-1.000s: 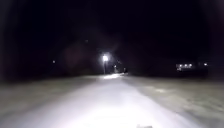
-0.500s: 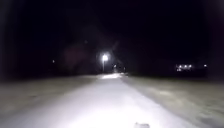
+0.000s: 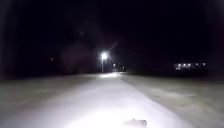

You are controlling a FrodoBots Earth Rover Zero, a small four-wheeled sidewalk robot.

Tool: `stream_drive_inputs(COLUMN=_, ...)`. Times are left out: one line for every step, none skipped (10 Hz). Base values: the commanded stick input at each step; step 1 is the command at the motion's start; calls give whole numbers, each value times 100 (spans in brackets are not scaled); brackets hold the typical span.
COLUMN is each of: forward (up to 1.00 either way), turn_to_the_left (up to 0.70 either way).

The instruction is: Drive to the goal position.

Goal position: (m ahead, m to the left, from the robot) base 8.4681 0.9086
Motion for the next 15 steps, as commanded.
stream_drive_inputs(forward=70, turn_to_the_left=8)
stream_drive_inputs(forward=70, turn_to_the_left=12)
stream_drive_inputs(forward=70, turn_to_the_left=13)
stream_drive_inputs(forward=70, turn_to_the_left=12)
stream_drive_inputs(forward=70, turn_to_the_left=4)
stream_drive_inputs(forward=70, turn_to_the_left=0)
stream_drive_inputs(forward=70, turn_to_the_left=0)
stream_drive_inputs(forward=70, turn_to_the_left=0)
stream_drive_inputs(forward=70, turn_to_the_left=0)
stream_drive_inputs(forward=70, turn_to_the_left=0)
stream_drive_inputs(forward=70, turn_to_the_left=0)
stream_drive_inputs(forward=70, turn_to_the_left=6)
stream_drive_inputs(forward=70, turn_to_the_left=14)
stream_drive_inputs(forward=70, turn_to_the_left=14)
stream_drive_inputs(forward=70, turn_to_the_left=9)
